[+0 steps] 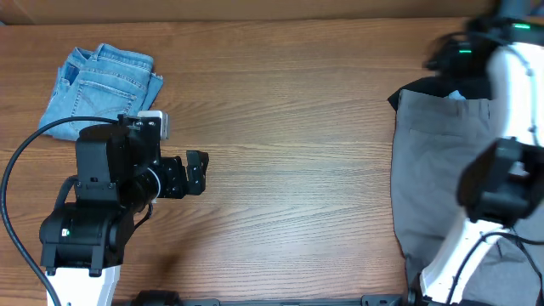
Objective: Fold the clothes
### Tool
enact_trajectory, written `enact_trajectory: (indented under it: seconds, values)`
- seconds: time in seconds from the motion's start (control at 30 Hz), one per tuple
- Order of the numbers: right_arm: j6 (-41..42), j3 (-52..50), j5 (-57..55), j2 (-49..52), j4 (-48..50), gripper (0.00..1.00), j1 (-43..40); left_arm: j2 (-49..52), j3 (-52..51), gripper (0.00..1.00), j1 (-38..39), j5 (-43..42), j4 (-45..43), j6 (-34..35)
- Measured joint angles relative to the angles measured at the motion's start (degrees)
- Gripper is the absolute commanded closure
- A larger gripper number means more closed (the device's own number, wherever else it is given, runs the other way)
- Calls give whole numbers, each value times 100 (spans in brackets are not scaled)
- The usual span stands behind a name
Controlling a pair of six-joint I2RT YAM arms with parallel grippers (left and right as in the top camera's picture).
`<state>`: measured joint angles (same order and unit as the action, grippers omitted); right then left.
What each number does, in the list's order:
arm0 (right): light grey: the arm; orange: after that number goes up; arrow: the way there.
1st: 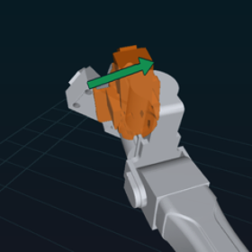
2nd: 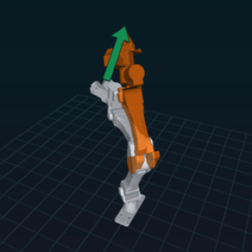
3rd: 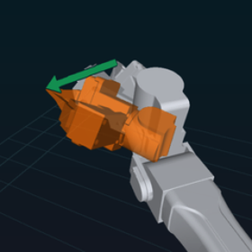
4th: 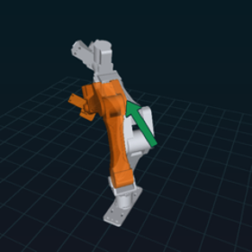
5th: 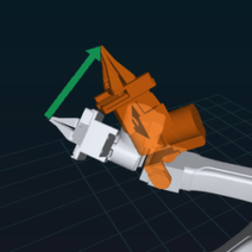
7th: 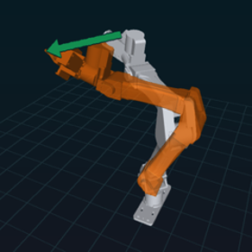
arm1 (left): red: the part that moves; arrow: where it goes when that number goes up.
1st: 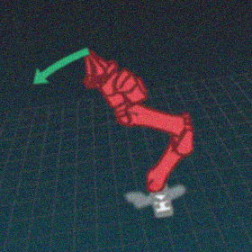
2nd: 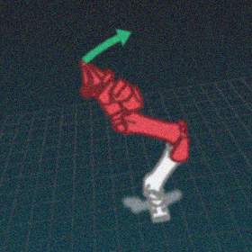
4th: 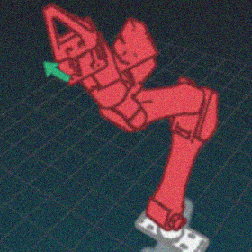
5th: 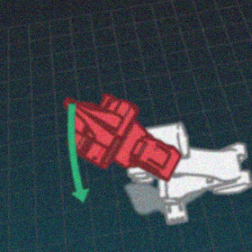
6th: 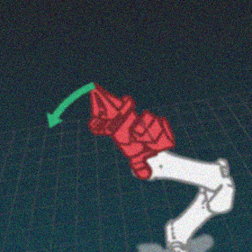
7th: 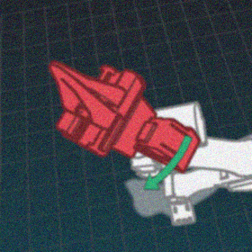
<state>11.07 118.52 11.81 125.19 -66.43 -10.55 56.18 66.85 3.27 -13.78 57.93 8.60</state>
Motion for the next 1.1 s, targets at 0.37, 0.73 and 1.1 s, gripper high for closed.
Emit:
enact_trajectory:
  seconds: [0.37,0.73,1.1]
  values:
    - [739,-1937,-2109,-11,1652,44,826,0,0,0,0,0,-9,0]
    - [844,-2190,-2260,94,2159,86,804,0,2,0,0,0,-4,0]
    - [844,-1792,-2387,-52,1506,96,599,0,2,0,0,-17,20,0]
